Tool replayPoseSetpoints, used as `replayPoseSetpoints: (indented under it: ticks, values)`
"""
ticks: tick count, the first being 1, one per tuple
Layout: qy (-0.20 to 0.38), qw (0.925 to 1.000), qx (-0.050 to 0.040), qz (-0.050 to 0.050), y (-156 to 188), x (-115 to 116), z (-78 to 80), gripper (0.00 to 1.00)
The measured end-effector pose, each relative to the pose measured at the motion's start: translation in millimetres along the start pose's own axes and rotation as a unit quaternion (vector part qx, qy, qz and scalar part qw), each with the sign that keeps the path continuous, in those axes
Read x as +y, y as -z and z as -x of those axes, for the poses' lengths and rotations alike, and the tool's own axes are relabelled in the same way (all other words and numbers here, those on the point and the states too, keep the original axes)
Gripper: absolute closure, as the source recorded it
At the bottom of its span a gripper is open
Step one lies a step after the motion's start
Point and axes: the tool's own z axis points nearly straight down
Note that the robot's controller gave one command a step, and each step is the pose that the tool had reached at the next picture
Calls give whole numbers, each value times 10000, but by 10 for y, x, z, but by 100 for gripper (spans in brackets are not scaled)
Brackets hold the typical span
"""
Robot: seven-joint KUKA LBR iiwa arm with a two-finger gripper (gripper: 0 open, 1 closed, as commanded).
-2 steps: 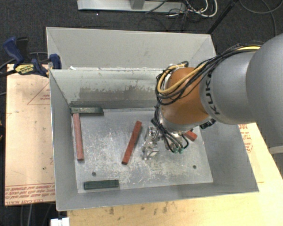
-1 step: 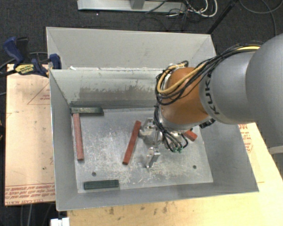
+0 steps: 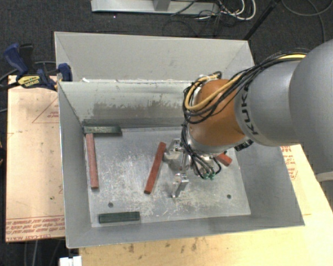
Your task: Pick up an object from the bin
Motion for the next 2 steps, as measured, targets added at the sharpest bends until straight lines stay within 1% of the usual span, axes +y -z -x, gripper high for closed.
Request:
replayPoseSetpoints:
  ticks: [1, 2]
  values:
    - [137, 9999, 32, -14, 148, 404, 278, 0]
    - [262, 9996, 56, -3, 102, 655, 710, 0]
